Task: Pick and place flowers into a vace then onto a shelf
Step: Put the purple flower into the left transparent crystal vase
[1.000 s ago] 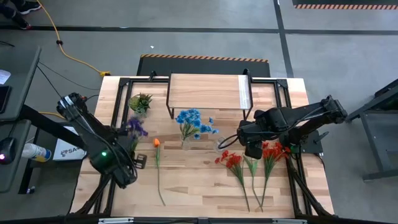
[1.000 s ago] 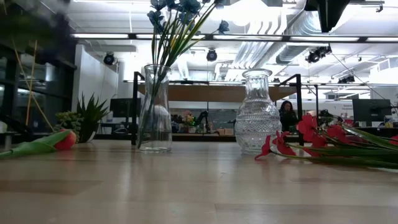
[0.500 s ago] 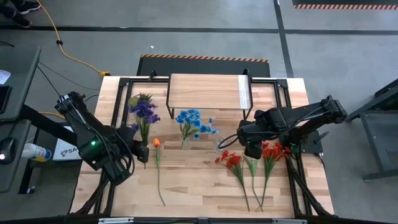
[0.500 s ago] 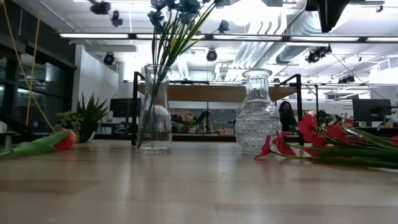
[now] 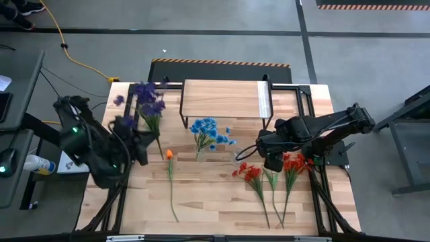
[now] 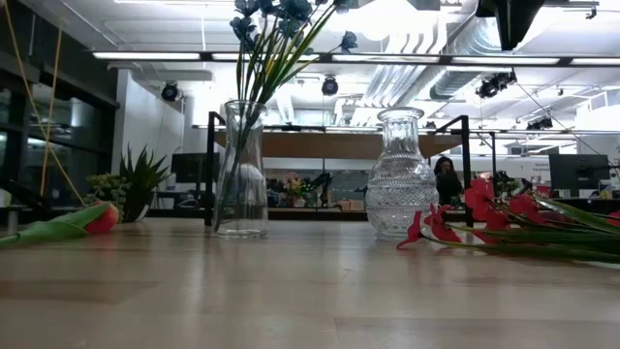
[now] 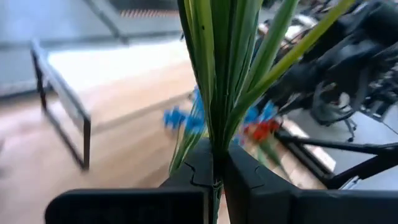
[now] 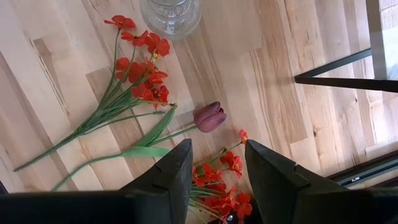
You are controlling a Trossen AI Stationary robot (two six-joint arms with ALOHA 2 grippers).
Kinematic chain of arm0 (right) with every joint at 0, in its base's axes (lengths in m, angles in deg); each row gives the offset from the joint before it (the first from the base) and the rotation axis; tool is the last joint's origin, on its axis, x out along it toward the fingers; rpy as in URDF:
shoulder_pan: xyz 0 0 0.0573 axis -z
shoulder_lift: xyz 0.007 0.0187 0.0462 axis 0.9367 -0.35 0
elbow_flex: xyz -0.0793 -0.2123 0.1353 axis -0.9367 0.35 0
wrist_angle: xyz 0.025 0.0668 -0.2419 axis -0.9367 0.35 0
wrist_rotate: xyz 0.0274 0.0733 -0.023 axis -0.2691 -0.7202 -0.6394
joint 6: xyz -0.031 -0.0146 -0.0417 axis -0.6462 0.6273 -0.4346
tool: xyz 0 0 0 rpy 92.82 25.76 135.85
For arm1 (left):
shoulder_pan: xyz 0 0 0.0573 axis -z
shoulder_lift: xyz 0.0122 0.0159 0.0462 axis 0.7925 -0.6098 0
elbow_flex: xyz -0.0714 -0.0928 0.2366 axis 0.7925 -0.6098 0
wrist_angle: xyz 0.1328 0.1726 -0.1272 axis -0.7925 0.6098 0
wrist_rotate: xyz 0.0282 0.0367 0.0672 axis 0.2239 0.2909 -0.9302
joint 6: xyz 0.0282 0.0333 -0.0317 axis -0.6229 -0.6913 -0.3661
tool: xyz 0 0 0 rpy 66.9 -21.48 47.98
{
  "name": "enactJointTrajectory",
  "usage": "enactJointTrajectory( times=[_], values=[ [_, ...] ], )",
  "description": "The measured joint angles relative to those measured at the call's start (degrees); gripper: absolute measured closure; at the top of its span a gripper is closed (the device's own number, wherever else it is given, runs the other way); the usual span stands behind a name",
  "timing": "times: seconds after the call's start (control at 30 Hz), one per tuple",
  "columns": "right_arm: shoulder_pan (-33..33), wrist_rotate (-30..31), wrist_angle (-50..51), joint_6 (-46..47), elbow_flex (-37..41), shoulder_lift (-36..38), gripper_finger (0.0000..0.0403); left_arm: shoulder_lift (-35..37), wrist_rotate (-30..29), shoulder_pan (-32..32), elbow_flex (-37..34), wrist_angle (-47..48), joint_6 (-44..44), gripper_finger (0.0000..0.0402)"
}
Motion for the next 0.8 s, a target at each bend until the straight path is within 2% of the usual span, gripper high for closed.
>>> enactJointTrajectory(
  times=[0.2, 0.37, 0.57, 0.8],
  values=[
    [-0.01, 0.25, -0.01, 0.02, 0.0, 0.0, 0.0263, 0.02, -6.69, -0.01, 10.07, 0.0, -15.93, 0.0355],
    [-0.01, 2.23, -0.07, 0.02, 0.0, 0.0, 0.0263, 0.25, -10.21, -0.02, 15.51, -0.03, -25.03, 0.0355],
    [0.01, 3.37, -0.2, 0.0, 0.0, 0.0, 0.0263, 1.35, -12.9, -0.01, 17.51, -0.04, -30.29, 0.0355],
    [0.01, 4.72, -0.32, 0.0, 0.0, 0.0, 0.0263, 3.26, -15.41, 0.0, 17.51, -0.01, -32.49, 0.0355]
  ],
)
